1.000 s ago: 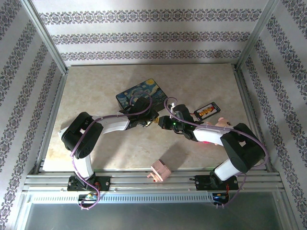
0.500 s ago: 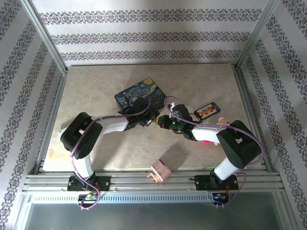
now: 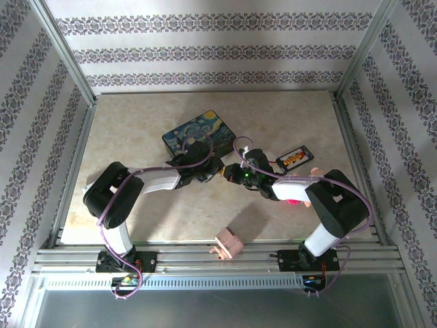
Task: Unlock a padlock with a key
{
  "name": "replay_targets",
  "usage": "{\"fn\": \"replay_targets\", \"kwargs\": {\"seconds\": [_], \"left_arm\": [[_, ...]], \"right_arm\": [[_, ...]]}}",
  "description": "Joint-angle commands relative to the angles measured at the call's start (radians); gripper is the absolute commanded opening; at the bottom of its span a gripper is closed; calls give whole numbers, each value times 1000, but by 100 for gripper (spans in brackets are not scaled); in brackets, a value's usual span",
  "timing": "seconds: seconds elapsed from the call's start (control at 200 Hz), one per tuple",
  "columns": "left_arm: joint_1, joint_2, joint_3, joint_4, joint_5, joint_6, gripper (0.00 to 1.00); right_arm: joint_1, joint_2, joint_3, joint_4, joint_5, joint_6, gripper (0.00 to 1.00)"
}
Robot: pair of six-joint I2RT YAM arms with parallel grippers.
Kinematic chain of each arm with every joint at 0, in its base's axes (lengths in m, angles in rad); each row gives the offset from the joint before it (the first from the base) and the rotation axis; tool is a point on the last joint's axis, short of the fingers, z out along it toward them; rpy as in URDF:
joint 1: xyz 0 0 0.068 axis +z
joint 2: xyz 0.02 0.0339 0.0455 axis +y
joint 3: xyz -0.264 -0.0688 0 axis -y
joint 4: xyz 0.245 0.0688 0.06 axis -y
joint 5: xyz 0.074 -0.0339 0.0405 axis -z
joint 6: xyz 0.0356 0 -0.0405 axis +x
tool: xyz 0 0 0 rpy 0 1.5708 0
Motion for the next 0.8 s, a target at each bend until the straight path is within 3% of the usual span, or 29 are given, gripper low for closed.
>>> {"fn": "replay_targets", "kwargs": {"seconds": [0.0,0.155,0.41,0.56,0.795], "left_arm": [[-15,-50,-4,4,25,20,25],[-16,-54,-2,-2,25,21,14],[-16,-54,1,-10,18,18,6],[-16,-54,1,-16,15,13,4],[-15,-59,10,-30,31,8,2]], "right_arm": [[4,15,21,61,-9,3,0],[6,19,25,65,-13,2,0],[10,-6,22,45,10,-21,9],[24,-45,24,-18,67,-75,19],[76,-113,40,-158,203,-211,20]]}}
